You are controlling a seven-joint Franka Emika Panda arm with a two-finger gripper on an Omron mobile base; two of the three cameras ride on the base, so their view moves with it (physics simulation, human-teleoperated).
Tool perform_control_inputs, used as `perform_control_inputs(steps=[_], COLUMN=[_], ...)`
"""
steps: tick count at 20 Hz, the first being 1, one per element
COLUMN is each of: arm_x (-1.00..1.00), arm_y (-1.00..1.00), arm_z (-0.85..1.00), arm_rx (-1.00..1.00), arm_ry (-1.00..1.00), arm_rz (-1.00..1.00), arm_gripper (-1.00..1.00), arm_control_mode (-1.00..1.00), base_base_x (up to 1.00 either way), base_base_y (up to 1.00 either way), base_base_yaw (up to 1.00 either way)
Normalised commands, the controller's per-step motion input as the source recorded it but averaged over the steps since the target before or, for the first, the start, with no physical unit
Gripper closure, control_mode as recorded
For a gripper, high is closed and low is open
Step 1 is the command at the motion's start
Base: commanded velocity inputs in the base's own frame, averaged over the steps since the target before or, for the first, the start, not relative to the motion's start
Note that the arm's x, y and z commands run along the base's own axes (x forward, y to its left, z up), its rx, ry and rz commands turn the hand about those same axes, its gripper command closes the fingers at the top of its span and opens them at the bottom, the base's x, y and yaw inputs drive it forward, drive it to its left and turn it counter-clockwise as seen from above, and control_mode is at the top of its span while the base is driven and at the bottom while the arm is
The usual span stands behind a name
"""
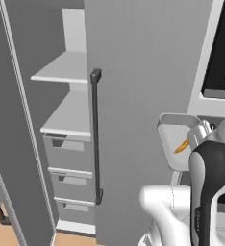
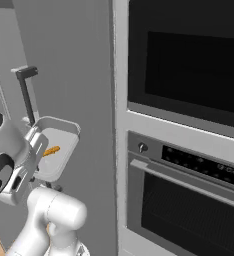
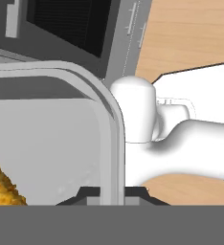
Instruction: Take the meat container that has the shrimp and place it on the second highest rack of the freezer. Then take the vegetable container that has the lemon and cucumber and place it on the highest rack of the freezer.
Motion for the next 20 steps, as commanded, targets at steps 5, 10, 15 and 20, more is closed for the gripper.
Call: perform_control_inputs(steps=[5,10,15,20], arm_x=[0.00,0.00,0.00,0.00], arm_y=[0.00,0.00,0.00,0.00], arm_z=[0.00,0.00,0.00,0.00], arm_rx=[0.00,0.00,0.00,0.00], arm_ry=[0.00,0.00,0.00,0.00], arm_rz=[0.00,0.00,0.00,0.00], arm_gripper=[1.00,1.00,1.00,1.00], arm_control_mode=[1.00,1.00,1.00,1.00], base_base_x=[-0.19,-0.03,0.00,0.00], base_base_y=[0.64,0.77,0.63,0.55], base_base_yaw=[0.05,0.01,0.00,0.00])
